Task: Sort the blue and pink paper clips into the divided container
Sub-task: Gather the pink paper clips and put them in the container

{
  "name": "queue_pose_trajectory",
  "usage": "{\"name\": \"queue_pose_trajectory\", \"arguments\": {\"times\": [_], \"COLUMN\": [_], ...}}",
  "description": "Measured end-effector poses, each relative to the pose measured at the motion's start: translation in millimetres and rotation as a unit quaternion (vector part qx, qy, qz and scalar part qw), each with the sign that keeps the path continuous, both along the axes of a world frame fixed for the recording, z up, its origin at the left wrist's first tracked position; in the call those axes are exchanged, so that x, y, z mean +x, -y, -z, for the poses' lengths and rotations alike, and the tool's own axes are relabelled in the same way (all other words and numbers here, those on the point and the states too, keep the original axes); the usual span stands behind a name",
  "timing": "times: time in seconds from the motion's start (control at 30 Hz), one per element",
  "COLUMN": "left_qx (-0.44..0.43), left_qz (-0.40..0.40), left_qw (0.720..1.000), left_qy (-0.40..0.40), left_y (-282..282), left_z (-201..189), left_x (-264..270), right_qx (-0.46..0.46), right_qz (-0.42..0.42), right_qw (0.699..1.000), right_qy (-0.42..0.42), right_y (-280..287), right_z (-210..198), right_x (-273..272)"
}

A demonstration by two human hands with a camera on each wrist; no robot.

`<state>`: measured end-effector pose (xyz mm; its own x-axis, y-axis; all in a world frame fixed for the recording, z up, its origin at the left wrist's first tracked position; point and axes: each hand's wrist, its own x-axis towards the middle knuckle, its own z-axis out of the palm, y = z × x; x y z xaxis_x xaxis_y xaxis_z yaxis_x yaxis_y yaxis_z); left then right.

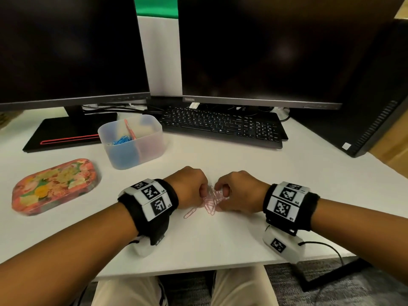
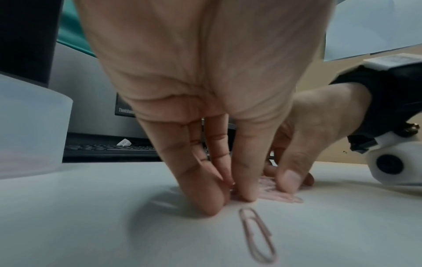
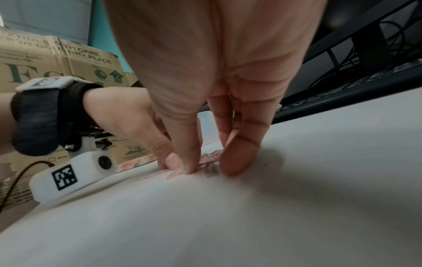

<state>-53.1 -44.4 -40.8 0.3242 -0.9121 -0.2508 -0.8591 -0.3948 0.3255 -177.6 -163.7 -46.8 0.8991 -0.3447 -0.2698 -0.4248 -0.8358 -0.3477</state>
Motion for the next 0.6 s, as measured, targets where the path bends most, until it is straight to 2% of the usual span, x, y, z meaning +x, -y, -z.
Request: {"name": "queue_pose_trajectory", "arguments": {"times": [0.3, 0.6], "left_qx": [-0.026, -0.022], "left_qz": [-0.014, -0.004], "left_qw": [1.000, 0.998], "left_qy": [0.010, 0.065], "left_y": [5.7, 10.9], "left_z": [7.5, 14.9], "left_x": [10.2, 23.4], "right_qx": [-0.012, -0.045], "right_qz": [-0.002, -0.002], "right_qw": [1.000, 0.999], "right_qy": [0.020, 0.004], "right_y": [-2.3, -5.7], "right_z": [-0.2, -2.5], "right_x": [23.0, 39.2]}}
